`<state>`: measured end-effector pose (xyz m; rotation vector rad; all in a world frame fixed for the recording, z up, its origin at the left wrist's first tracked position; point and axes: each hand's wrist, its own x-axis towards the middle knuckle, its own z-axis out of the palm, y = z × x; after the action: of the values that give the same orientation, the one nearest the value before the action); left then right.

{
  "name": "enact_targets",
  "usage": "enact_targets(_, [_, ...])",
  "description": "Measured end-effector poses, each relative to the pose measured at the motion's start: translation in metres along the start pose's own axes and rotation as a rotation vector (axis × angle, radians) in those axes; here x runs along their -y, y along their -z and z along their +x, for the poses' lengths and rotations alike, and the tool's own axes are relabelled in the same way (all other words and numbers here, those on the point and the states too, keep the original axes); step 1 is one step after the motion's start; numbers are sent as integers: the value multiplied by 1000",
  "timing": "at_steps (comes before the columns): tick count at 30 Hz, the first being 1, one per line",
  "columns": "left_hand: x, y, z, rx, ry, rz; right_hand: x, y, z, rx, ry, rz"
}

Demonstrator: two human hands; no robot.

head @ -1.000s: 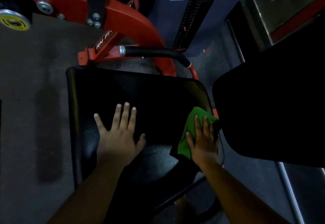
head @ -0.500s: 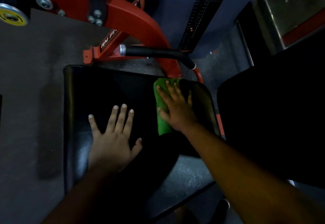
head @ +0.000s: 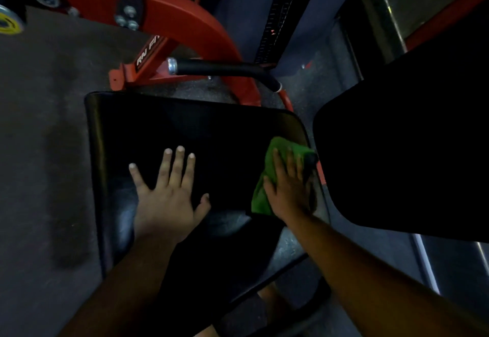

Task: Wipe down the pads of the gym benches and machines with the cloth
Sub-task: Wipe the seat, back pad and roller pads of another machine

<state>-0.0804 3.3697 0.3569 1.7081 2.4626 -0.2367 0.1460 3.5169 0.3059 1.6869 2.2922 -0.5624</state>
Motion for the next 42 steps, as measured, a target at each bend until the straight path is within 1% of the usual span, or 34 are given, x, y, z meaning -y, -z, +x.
enact_targets(2, [0,-7,2,-32,6,0,8,8,41,-20,72,2])
enact_targets(3, [1,-7,2,-33,8,0,7,11,52,-32,71,15])
enact_targets(5, [-1,-10,3,-34,2,-2,-12,9,47,-67,41,3])
enact_targets(8, [0,-8,1,-3,4,7,-55,-6,-2,-62,-54,45])
enact_targets(10, [0,-5,0,9,10,13,-72,-16,-44,-66,-124,46])
enact_targets(11, [0,-5,-1,14,10,10,-71,-22,-63,-68,-159,47])
enact_targets(13, [-1,-4,-2,4,1,-4,-50,-32,-92,-75,-188,92])
enact_targets(14, [0,-3,-6,-6,-2,-16,-30,-35,-108,-67,-159,123])
enact_targets(16, [1,-3,-10,-32,-18,-38,3,-38,-132,-9,14,130])
enact_targets(17, [1,-3,-12,-48,-23,-59,8,-38,-139,12,124,96])
enact_targets(19, [4,0,-27,-71,-1,-134,-14,-34,-133,22,258,-38])
enact_targets(20, [5,0,-38,-77,19,-173,-35,-32,-124,-1,248,-112])
enact_targets(21, [9,-3,-56,-81,47,-205,-54,-30,-116,-29,174,-154])
enact_targets(23, [15,-10,-94,-87,110,-267,-71,-27,-107,-19,-32,-102])
enact_targets(24, [19,-13,-116,-79,152,-299,-61,-30,-111,-5,-82,-57])
enact_targets(25, [21,-17,-134,-65,189,-335,-45,-34,-119,-12,-95,-17])
enact_targets(26, [22,-21,-151,-55,227,-376,-23,-38,-133,-19,-78,-11])
enact_targets(28, [20,-28,-175,-46,285,-458,18,-47,-167,-12,14,11])
enact_targets(30, [20,-32,-194,-54,326,-535,58,-51,-203,14,209,-14])
enact_targets(32, [25,-37,-208,-66,365,-611,95,-57,-224,37,515,-68])
enact_targets(33, [26,-38,-211,-63,383,-661,109,-54,-216,34,650,-96])
enact_targets(34, [29,-39,-214,-60,404,-708,124,-49,-197,7,749,-132])
enact_targets(35, [31,-38,-216,-55,414,-747,139,-44,-171,-30,791,-177])
enact_targets(37, [33,-39,-216,-51,420,-812,170,-29,-114,-50,730,-213])
enact_targets(39, [34,-37,-216,-59,435,-903,198,-21,-88,-89,605,-153])
enact_targets(40, [35,-36,-215,-67,444,-980,205,-23,-92,-107,570,-122])
enact_targets(41, [36,-34,-217,-84,460,-1086,206,-28,-109,-124,581,-111])
enact_targets(42, [36,-33,-218,-124,482,-1199,200,-33,-133,-131,638,-125])
